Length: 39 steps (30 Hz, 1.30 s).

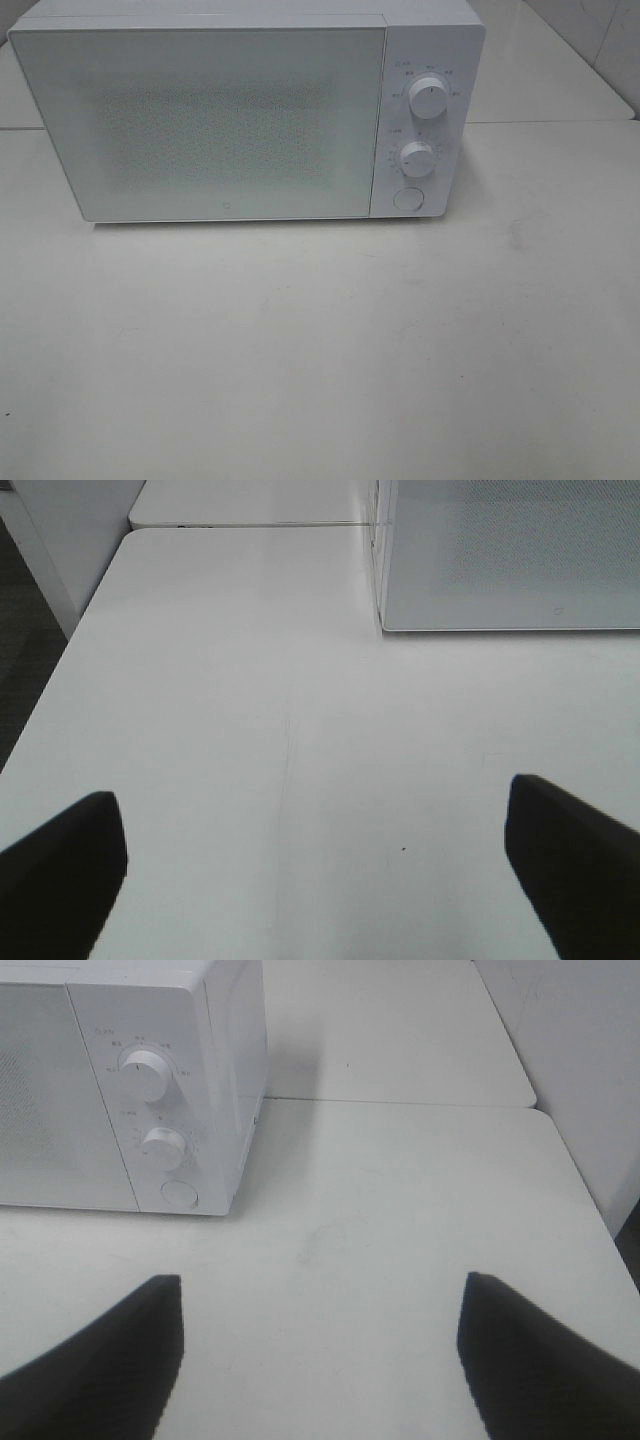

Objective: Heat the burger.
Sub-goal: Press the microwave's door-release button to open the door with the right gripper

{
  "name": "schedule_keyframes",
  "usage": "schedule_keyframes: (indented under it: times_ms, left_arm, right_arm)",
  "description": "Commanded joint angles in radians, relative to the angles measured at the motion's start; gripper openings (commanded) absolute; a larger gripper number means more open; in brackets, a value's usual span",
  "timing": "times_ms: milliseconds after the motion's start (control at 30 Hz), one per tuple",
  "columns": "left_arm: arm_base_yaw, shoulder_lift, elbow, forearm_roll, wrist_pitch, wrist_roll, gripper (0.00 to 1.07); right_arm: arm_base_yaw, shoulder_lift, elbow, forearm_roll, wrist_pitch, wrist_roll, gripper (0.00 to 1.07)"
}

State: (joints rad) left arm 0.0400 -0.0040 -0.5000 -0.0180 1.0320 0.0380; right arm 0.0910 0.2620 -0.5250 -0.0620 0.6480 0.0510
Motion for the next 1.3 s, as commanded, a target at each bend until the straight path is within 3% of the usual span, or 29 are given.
schedule_keyframes:
  times_ms: [33, 933, 1300]
  left_arm:
    - [0.001, -0.024, 0.003, 0.001, -0.004, -0.001, 0.98]
    - [0.001, -0.024, 0.003, 0.001, -0.004, -0.001, 0.98]
    - [0.001, -0.024, 0.003, 0.001, -0.004, -0.001, 0.98]
  right_arm:
    - [-0.009, 0.092, -0.005, -0.009, -0.128, 0.005, 0.73]
    - [-0.009, 0.593, -0.005, -0.006, -0.648, 0.021, 0.73]
    - [-0.009, 0.864, 0.040, -0.005, -1.085, 0.045, 0.73]
